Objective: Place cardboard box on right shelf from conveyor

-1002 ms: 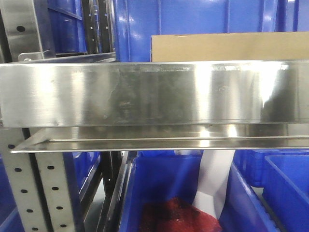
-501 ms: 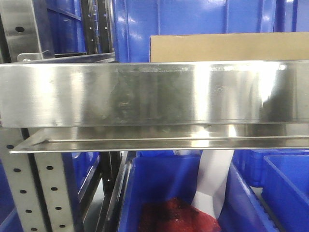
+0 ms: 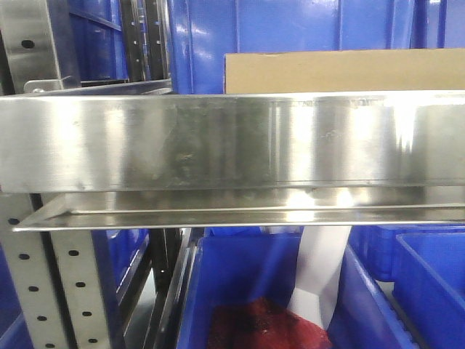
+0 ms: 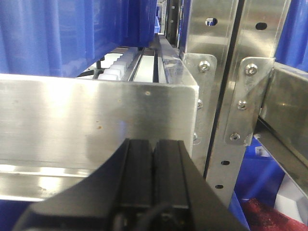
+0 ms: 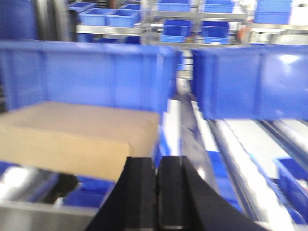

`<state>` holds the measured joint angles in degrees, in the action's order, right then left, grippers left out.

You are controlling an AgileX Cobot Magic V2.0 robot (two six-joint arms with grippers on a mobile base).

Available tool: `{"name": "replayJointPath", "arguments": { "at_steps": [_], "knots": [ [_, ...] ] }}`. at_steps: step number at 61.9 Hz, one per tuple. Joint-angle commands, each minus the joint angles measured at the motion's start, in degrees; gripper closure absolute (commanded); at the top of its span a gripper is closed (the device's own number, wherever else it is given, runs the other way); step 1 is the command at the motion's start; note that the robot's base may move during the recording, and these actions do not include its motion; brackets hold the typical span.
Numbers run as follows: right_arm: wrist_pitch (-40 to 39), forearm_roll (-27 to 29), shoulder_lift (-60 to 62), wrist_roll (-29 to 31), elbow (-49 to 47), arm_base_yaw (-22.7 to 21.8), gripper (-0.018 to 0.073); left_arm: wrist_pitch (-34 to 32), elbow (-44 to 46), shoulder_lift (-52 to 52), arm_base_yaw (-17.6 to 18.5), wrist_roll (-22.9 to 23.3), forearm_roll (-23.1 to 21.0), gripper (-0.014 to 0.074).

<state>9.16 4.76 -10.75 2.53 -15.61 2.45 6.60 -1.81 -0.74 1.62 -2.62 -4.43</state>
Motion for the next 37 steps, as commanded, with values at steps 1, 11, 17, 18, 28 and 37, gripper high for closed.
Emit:
{"name": "replayJointPath", "arguments": {
  "at_steps": [1, 11, 17, 18, 28, 37],
  "knots": [
    [-5.6, 1.1, 3.4, 0.6, 2.2, -2.2, 0.0491, -5.1, -0.5, -0.8, -0.1, 0.0, -0.3, 0.0713],
    [-6.3, 1.4, 9.2, 0.6, 8.5, -3.5, 0.0491, -5.1, -0.5, -0.8, -0.1, 0.0, -0.3, 0.0713],
    [-7.7, 1.4, 11.7, 0.6, 11.9, -3.5, 0.0491, -5.1, -0.5, -0.8, -0.1, 0.0, -0.3, 0.0713],
    [-8.0, 1.4, 12.0, 0.6, 12.4, -3.5, 0.0491, -5.1, -0.5, -0.8, -0.1, 0.0, -0.3, 0.0713],
    [-12.7, 1.5, 12.4, 0.4, 17.2, -3.5, 0.0491, -5.1, -0.5, -0.8, -0.1, 0.0, -0.3, 0.0713],
    [-11.7, 1.5, 12.4, 0.2, 17.1, -3.5, 0.0491, -5.1, -0.5, -0.8, -0.1, 0.0, -0.3, 0.0713]
  ]
}}
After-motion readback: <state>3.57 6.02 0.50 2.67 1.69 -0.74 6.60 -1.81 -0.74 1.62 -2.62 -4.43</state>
